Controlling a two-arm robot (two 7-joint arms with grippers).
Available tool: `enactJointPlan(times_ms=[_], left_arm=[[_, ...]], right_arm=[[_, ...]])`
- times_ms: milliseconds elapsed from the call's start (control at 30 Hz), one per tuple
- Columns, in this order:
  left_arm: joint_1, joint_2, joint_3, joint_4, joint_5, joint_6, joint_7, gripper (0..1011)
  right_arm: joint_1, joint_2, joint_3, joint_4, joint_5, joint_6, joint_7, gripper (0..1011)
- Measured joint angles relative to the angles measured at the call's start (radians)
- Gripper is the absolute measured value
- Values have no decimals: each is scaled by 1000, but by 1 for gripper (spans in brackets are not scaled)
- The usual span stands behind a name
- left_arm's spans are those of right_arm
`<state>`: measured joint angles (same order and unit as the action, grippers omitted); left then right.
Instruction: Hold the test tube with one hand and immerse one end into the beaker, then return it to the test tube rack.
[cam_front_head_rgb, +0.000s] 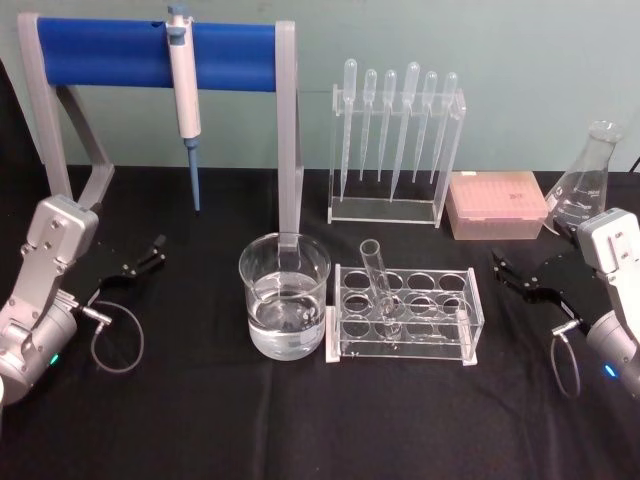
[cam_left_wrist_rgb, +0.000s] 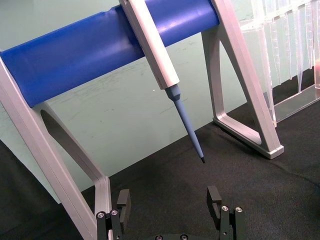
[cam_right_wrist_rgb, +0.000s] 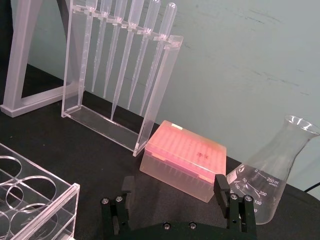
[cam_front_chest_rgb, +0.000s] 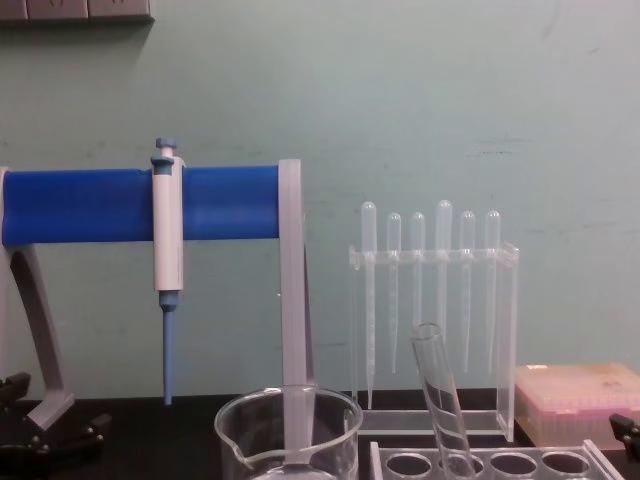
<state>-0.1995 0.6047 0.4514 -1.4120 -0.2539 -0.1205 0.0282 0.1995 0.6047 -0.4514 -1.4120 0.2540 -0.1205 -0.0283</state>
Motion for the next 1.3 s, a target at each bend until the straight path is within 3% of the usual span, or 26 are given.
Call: enactJointPlan(times_ms=[1100, 1300], left_arm=[[0, 0, 0, 0, 0, 0, 0, 1000], [0, 0, 0, 0, 0, 0, 0, 1000]], right_arm=[[0, 0, 0, 0, 0, 0, 0, 1003], [-61, 44, 29, -78, -26, 23, -16, 1003]])
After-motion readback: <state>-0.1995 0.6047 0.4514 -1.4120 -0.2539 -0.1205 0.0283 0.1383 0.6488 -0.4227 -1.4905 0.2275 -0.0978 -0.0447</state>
